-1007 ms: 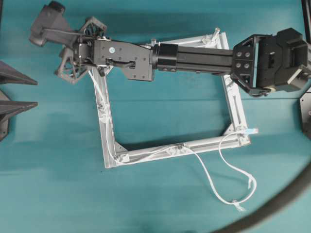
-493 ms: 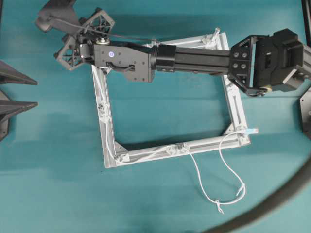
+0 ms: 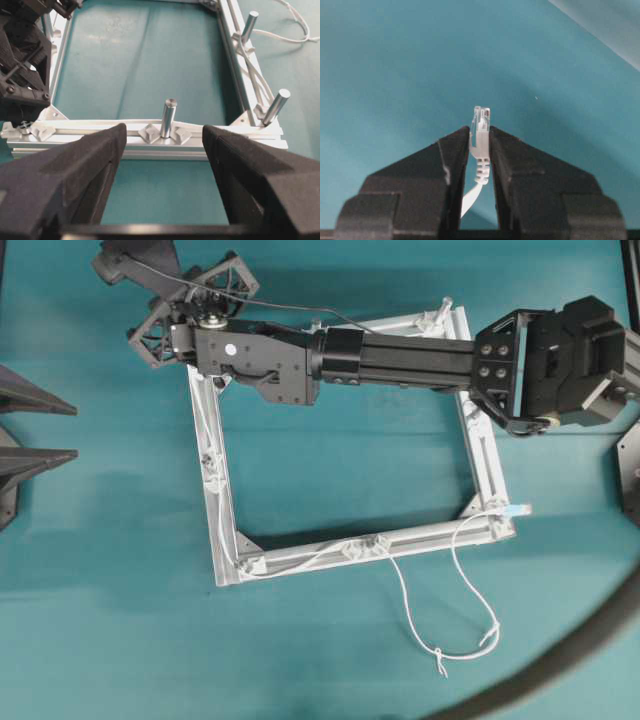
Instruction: Move the cable alternately left and right between 8 pins so it hooks onto each one.
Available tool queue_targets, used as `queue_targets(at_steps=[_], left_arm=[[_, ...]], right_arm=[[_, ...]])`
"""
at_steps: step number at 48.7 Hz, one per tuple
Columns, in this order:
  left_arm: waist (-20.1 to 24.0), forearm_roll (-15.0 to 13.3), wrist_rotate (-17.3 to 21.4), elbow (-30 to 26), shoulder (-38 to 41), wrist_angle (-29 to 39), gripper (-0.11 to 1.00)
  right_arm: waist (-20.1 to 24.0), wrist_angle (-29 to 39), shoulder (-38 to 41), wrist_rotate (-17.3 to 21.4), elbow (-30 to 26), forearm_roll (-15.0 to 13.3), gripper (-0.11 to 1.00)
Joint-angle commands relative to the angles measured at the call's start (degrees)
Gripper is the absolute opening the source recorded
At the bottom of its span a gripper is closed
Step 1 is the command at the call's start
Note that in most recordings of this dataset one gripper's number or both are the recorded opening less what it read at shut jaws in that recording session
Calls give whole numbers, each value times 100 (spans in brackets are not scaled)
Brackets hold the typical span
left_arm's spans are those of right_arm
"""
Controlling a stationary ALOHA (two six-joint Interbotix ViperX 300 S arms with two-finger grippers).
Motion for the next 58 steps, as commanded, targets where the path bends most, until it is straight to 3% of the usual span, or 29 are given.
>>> queue_targets(at_steps=[1,14,39,58], left_arm=[[-9,18,-9,-53,35,-35,74],[-18,18,-9,-53,35,-44,74],[-18,18,-18,-44,35,-44,74],[-9,18,-18,-35,35,-44,74]], right_arm=[[9,9,-352,9,9,-53,16],[53,-237,-879,132,879,-53,16],[343,-1248,-2197,1397,3226,-44,16],[536,-1890,-2971,1459,4377,88,16]])
